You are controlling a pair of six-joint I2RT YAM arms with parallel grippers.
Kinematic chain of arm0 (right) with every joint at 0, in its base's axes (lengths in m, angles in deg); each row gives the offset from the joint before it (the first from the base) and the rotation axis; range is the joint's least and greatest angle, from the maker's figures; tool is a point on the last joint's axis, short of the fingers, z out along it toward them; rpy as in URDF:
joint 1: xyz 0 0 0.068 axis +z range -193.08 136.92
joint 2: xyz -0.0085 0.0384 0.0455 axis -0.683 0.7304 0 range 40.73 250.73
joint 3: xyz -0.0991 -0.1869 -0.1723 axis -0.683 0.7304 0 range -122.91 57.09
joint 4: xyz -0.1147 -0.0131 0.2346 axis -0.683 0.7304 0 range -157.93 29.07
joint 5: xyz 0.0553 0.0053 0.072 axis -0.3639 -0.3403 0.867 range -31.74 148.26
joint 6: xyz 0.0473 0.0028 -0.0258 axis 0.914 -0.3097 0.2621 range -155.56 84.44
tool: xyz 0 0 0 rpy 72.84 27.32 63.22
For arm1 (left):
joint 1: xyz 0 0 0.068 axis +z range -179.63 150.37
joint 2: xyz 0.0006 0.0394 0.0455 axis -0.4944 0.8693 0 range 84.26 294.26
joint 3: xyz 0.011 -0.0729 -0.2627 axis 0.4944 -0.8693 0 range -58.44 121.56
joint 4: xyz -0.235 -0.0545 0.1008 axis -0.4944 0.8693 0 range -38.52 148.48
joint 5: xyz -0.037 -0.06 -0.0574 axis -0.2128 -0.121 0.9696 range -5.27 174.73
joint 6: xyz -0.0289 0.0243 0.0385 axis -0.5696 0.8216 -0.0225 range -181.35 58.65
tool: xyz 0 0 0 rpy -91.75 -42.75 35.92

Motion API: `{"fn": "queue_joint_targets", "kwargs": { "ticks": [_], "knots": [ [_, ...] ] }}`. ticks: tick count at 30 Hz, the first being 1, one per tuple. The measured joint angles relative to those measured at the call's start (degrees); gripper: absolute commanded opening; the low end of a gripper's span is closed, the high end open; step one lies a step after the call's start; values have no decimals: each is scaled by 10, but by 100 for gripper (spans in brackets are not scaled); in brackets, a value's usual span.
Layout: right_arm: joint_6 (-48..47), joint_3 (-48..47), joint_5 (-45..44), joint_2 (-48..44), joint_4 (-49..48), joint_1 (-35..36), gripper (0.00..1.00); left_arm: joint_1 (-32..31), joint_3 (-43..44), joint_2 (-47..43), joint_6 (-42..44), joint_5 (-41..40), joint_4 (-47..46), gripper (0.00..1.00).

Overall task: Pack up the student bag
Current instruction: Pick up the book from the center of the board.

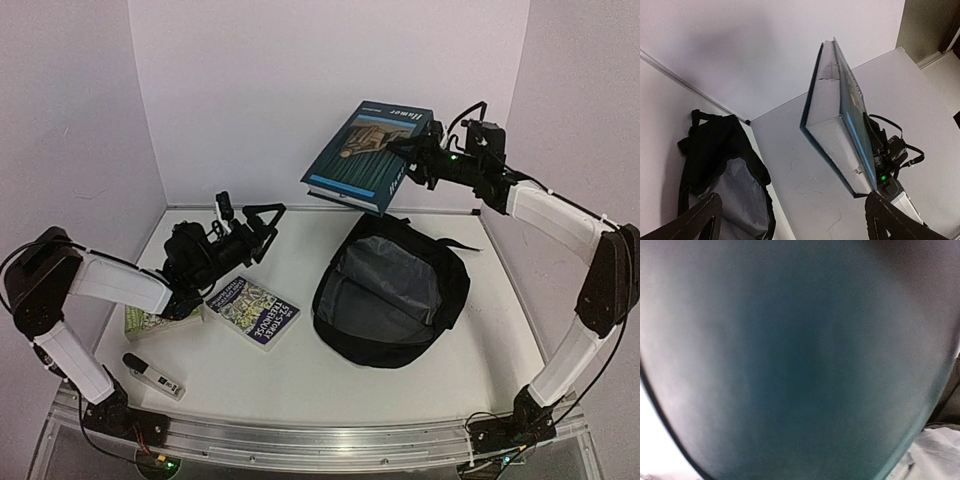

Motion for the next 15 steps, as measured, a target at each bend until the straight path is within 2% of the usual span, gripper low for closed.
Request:
{"fn": "queue_joint_targets", "kwargs": {
  "ticks": [9, 15],
  "knots": [
    [94, 87, -24, -9, -104, 0, 32, -45, 144, 106, -17, 4, -95, 100],
    [128, 100, -24, -17, -153, 0, 31, -59, 191, 168, -57, 15, -129, 100]
  ]
}}
